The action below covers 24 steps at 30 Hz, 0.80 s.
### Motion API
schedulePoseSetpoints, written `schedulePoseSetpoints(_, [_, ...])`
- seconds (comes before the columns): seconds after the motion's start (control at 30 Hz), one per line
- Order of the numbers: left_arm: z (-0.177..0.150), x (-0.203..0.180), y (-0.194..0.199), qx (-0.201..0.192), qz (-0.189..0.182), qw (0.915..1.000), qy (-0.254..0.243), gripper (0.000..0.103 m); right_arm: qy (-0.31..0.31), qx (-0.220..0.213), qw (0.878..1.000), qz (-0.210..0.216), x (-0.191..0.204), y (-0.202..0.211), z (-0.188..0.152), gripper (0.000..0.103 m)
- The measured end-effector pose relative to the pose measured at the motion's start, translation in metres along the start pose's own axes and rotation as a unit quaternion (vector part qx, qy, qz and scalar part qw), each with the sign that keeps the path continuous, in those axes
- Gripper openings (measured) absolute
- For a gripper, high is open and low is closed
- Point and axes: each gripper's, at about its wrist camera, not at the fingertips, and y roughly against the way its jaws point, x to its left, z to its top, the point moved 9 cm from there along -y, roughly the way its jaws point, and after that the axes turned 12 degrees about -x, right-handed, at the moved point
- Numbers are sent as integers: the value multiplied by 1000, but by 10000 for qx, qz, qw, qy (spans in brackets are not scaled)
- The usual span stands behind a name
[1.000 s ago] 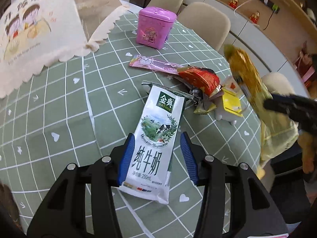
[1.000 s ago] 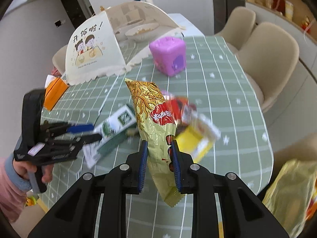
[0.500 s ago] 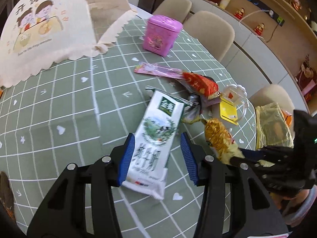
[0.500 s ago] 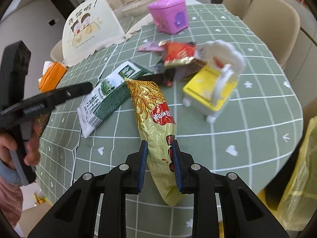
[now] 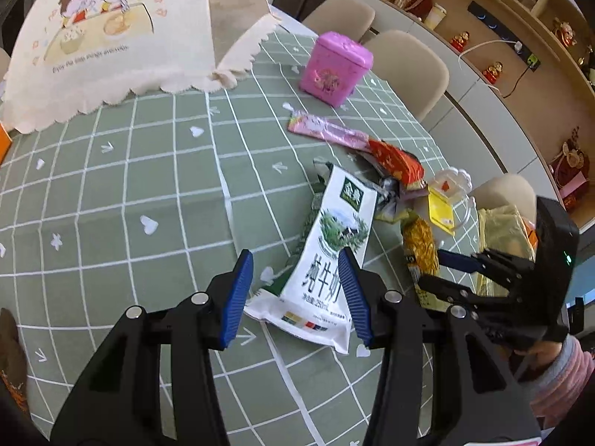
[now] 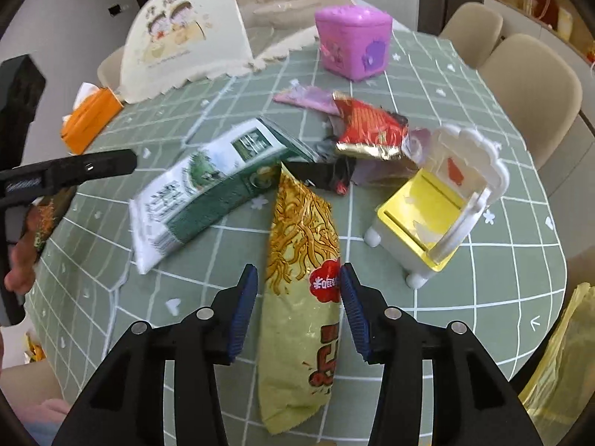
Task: Collect trash
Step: 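Grasp and lift the white milk carton with the left gripper while the right holds the gold bag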
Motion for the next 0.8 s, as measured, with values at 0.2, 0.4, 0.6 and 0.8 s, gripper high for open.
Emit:
schedulePoseSetpoints(0.2, [0, -16, -13, 57, -203, 9993, -295, 44, -281, -173, 9992, 241, -4, 19, 8, 28])
schedulePoseSetpoints(0.4, [7, -30, -39, 336, -172, 9970, -675, 44, -569, -379, 9975, 184, -19, 44, 13, 28])
schedulePoseSetpoints(0.6, [5, -46, -59, 620, 48, 9903, -1239, 44, -706, -348, 9968, 104, -29, 52, 4, 28])
schedulePoseSetpoints(0.8, [3, -52, -68, 686, 94, 9893, -1286, 48, -727, -281, 9969, 111, -29, 52, -9, 28])
